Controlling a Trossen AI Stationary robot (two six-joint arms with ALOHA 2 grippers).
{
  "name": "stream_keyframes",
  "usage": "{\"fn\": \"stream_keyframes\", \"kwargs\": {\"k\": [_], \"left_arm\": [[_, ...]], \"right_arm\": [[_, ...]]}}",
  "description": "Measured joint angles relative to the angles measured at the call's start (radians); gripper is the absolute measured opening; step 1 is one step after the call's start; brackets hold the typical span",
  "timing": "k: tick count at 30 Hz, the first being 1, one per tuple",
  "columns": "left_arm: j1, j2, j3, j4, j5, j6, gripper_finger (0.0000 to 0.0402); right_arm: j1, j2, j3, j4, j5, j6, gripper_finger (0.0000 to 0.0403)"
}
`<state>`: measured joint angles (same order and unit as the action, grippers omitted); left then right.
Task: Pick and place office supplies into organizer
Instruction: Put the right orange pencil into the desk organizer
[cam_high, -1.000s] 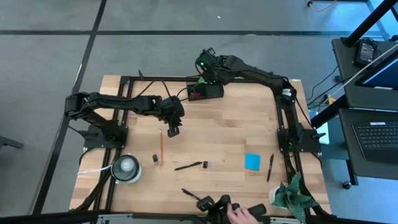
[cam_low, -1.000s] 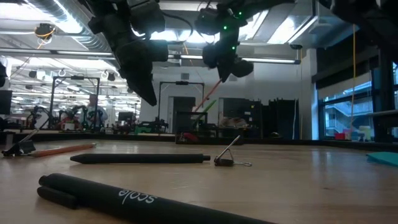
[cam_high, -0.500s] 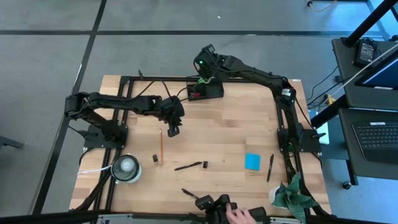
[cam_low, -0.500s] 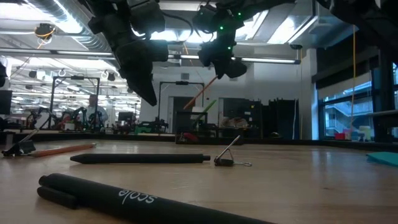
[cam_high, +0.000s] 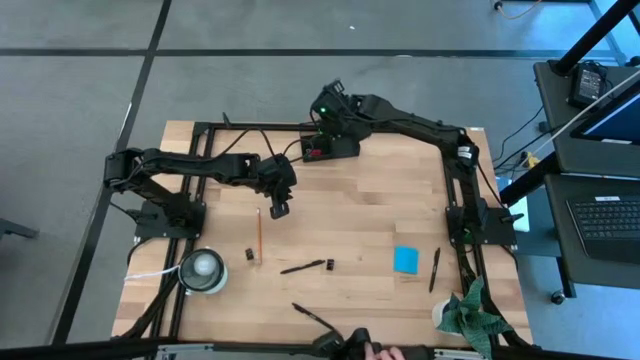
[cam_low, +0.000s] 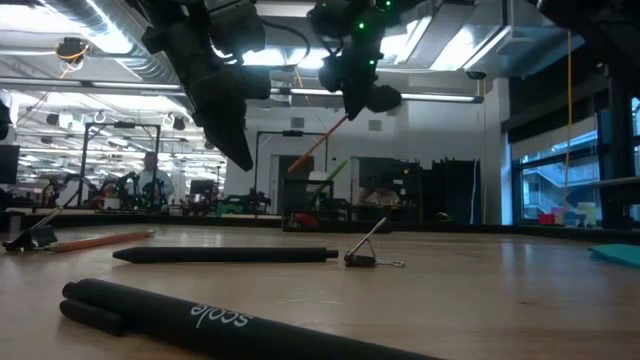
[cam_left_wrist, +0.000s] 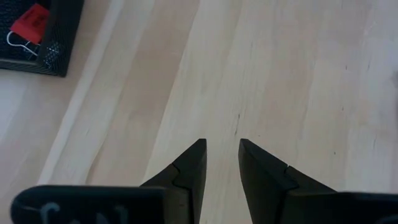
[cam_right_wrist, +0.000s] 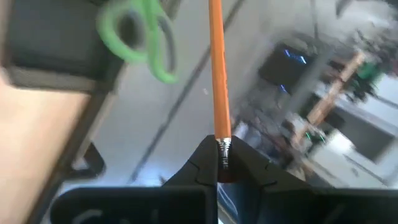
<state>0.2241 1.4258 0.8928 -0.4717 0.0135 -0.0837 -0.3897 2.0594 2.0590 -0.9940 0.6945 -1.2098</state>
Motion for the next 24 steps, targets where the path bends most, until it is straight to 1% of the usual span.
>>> {"fn": "stream_keyframes", "kwargs": {"k": [2, 7, 14, 17, 24], "left_arm": [[0.000, 0.000, 0.000, 0.002, 0.000, 0.000, 0.0088], [0.000, 0.000, 0.000, 0.002, 0.000, 0.000, 0.0088], [0.000, 0.000, 0.000, 0.004, 0.000, 0.000, 0.0088], [0.000, 0.000, 0.000, 0.004, 0.000, 0.000, 0.0088], [0.000, 0.000, 0.000, 0.004, -0.010, 0.000, 0.0088]], "right_arm": [[0.001, -0.002, 0.000, -0.025, -0.038, 0.001, 0.0025], [0.000, -0.001, -0.021, -0.005, -0.067, 0.001, 0.0025], [-0.016, 0.000, -0.079, 0.044, -0.072, -0.007, 0.0025], [-0.017, -0.001, -0.119, 0.091, -0.095, -0.048, 0.0025], [-0.016, -0.001, -0.195, 0.229, -0.097, -0.129, 0.0026]]}}
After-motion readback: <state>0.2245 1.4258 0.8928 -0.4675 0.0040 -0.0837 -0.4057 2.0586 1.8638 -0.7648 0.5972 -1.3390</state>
